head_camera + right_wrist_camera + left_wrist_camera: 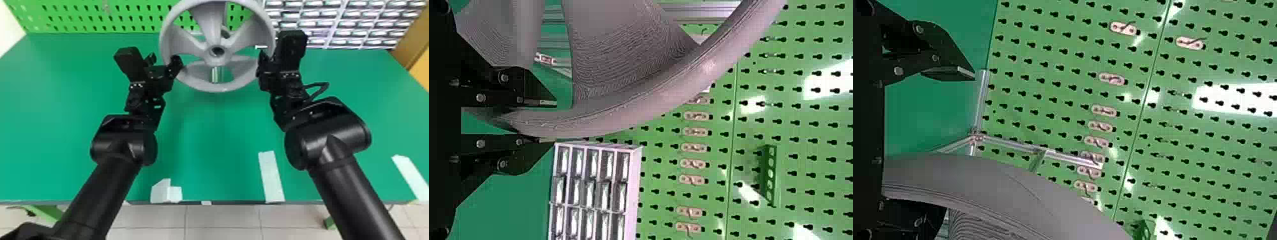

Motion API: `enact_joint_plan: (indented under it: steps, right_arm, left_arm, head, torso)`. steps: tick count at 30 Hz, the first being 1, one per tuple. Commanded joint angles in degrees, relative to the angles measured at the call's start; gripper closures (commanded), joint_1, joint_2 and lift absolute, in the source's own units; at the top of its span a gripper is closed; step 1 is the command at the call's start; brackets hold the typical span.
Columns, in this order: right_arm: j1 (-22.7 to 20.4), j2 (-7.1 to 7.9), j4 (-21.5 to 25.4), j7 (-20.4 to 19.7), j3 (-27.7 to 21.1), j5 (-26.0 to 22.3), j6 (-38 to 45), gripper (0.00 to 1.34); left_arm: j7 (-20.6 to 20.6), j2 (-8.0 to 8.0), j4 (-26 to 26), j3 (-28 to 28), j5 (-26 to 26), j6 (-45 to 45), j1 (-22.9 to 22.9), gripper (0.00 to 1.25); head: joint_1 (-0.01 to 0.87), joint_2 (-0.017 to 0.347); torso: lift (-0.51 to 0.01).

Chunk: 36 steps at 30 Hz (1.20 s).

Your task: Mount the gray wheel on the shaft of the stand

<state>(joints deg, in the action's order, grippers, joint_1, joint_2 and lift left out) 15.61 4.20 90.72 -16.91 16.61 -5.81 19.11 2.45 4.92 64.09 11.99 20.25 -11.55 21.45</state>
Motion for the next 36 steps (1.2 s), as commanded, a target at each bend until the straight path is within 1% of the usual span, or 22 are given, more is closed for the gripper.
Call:
enact_joint_plan:
  steps: [1,8,16,36]
  right_arm:
    - [0.03,0.02,-0.72,-5.77,-0.09,0.27,-0.57,1.22]
    - [0.3,0.02,-1.77,-5.77,0.0,0.98,-1.89,1.22]
    - [0.74,0.28,-2.48,-5.77,-0.09,1.77,-3.21,1.22]
    - [2.32,0.37,-4.5,-5.77,0.09,1.94,-4.35,1.22]
  left_arm:
    - [-0.08,0.01,-1.07,-0.04,-0.04,-0.85,0.17,0.57]
    - [-1.05,0.01,-4.32,0.58,0.14,-3.48,1.05,0.57]
    - [-2.1,0.01,-6.52,0.93,0.05,-5.86,2.11,0.57]
    - [-2.28,-0.08,-7.92,-0.13,-0.74,-6.47,3.69,0.57]
  head:
    - [0.865,0.052]
    - [0.865,0.052]
    - [0.865,0.052]
    - [0.865,0.052]
  torso:
    - [-0.101]
    - [-0.101]
    - [-0.101]
    - [-0.101]
